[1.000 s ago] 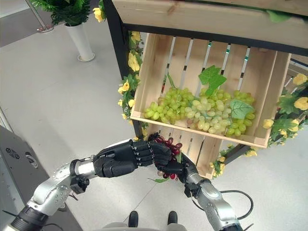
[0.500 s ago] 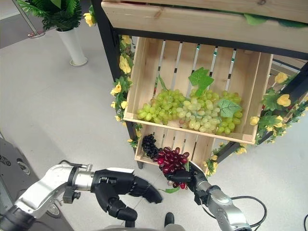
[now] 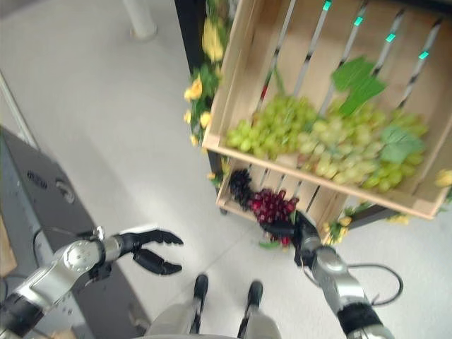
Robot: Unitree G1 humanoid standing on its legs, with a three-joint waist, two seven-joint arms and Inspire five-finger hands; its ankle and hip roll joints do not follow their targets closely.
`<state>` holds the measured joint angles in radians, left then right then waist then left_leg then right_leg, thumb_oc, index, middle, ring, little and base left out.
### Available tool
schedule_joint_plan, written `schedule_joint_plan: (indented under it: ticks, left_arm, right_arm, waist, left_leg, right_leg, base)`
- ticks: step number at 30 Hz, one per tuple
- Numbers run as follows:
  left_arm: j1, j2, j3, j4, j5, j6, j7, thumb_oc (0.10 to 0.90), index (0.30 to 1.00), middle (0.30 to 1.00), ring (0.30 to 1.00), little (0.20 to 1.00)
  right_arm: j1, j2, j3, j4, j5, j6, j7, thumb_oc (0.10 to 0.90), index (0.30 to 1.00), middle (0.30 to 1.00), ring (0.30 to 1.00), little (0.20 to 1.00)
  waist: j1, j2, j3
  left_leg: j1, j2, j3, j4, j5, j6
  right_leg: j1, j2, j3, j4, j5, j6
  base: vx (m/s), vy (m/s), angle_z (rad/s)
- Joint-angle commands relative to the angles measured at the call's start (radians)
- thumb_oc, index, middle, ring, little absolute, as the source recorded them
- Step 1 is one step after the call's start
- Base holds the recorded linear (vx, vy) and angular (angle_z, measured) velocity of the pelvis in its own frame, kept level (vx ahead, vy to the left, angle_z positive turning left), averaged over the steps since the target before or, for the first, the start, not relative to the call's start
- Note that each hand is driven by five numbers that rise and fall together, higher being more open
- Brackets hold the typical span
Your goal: Pick up the fruits from the basket on one side to the basket on the other side
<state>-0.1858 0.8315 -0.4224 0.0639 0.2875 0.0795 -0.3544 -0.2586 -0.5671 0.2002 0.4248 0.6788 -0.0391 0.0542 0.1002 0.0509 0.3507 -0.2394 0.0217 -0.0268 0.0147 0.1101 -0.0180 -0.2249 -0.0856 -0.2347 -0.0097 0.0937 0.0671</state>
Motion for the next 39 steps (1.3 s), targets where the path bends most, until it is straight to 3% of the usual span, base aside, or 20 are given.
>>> schedule_joint_plan:
  ticks: [1, 5, 11, 15, 19, 24, 30, 34, 39]
  left_arm:
    - [-0.087, -0.029, 0.012, -0.018, 0.07, -0.052, 0.172, 0.8, 0.9, 0.9, 0.9, 0.9]
    - [-0.116, -0.08, -0.009, 0.024, 0.067, -0.057, 0.306, 0.8, 0.9, 0.9, 0.9, 0.9]
    - [-0.162, -0.118, -0.022, 0.055, 0.033, -0.103, 0.422, 0.8, 0.9, 0.9, 0.9, 0.9]
    - [-0.157, -0.128, -0.025, 0.045, 0.015, -0.134, 0.444, 0.8, 0.9, 0.9, 0.9, 0.9]
    - [-0.147, -0.121, -0.037, 0.038, -0.008, -0.158, 0.459, 0.8, 0.9, 0.9, 0.9, 0.9]
    - [-0.128, -0.103, -0.052, 0.025, -0.028, -0.173, 0.45, 0.8, 0.9, 0.9, 0.9, 0.9]
    - [-0.107, -0.067, -0.07, 0.003, -0.049, -0.182, 0.436, 0.8, 0.9, 0.9, 0.9, 0.9]
    - [-0.105, -0.05, -0.085, -0.014, -0.072, -0.176, 0.417, 0.8, 0.9, 0.9, 0.9, 0.9]
    - [-0.097, -0.036, -0.09, -0.024, -0.077, -0.174, 0.401, 0.8, 0.9, 0.9, 0.9, 0.9]
  right_arm:
    - [-0.106, -0.031, -0.059, -0.167, 0.036, -0.173, -0.04, 0.4, 0.3, 0.3, 0.3, 0.3]
    - [-0.173, -0.012, -0.053, -0.156, 0.015, -0.185, -0.068, 0.4, 0.3, 0.3, 0.3, 0.3]
    - [-0.281, -0.018, -0.069, -0.096, -0.004, -0.211, -0.106, 0.4, 0.3, 0.3, 0.3, 0.3]
    - [-0.329, -0.031, -0.105, -0.062, -0.027, -0.271, -0.15, 0.4, 0.3, 0.3, 0.3, 0.3]
    - [-0.404, -0.077, -0.142, -0.032, -0.137, -0.325, -0.272, 0.4, 0.3, 0.3, 0.3, 0.3]
    - [-0.446, -0.122, -0.159, 0.001, -0.198, -0.336, -0.385, 0.4, 0.3, 0.3, 0.3, 0.3]
    - [-0.494, -0.205, -0.124, 0.123, -0.248, -0.261, -0.484, 0.4, 0.3, 0.3, 0.3, 0.3]
    - [-0.522, -0.251, -0.051, 0.214, -0.386, -0.163, -0.559, 0.4, 0.3, 0.3, 0.3, 0.3]
    - [-0.53, -0.267, 0.004, 0.268, -0.425, -0.1, -0.572, 0.4, 0.3, 0.3, 0.3, 0.3]
  waist:
    - [0.024, -0.039, 0.05]
    - [0.04, -0.052, 0.093]
    - [0.066, -0.065, 0.132]
    - [0.079, -0.068, 0.151]
    - [0.092, -0.073, 0.168]
    - [0.1, -0.073, 0.169]
    - [0.11, -0.072, 0.169]
    - [0.119, -0.073, 0.169]
    - [0.125, -0.072, 0.169]
  left_leg:
    - [-0.091, -0.031, -0.038, 0.167, -0.103, -0.025]
    - [-0.184, -0.033, -0.045, 0.278, -0.123, -0.036]
    - [-0.26, -0.04, -0.05, 0.374, -0.157, -0.036]
    - [-0.274, -0.043, -0.057, 0.408, -0.168, -0.039]
    - [-0.266, -0.044, -0.061, 0.42, -0.172, -0.036]
    - [-0.263, -0.045, -0.058, 0.439, -0.182, -0.033]
    - [-0.252, -0.047, -0.053, 0.447, -0.184, -0.031]
    - [-0.247, -0.047, -0.049, 0.46, -0.188, -0.027]
    - [-0.237, -0.046, -0.047, 0.467, -0.194, -0.025]
  right_leg:
    - [-0.064, -0.072, -0.033, 0.257, -0.129, 0.052]
    - [-0.129, -0.079, -0.044, 0.359, -0.169, 0.032]
    - [-0.189, -0.082, -0.054, 0.457, -0.209, 0.014]
    - [-0.19, -0.075, -0.056, 0.485, -0.221, 0.008]
    - [-0.166, -0.057, -0.058, 0.482, -0.226, 0.004]
    - [-0.144, -0.049, -0.063, 0.479, -0.228, 0.003]
    - [-0.107, -0.04, -0.068, 0.46, -0.224, 0.003]
    - [-0.093, -0.042, -0.077, 0.458, -0.22, 0.005]
    - [-0.071, -0.041, -0.083, 0.451, -0.216, 0.007]
  base:
    - [-0.13, -0.026, 0.04]
    - [-0.06, -0.018, 0.09]
    - [-0.02, -0.013, 0.05]
    - [0.02, -0.017, 0.05]
    - [0.03, -0.034, 0.03]
    - [0.04, -0.018, 0.01]
    - [0.05, -0.015, 0.03]
    - [0.05, -0.026, 0.03]
    - [0.05, -0.032, 0.02]
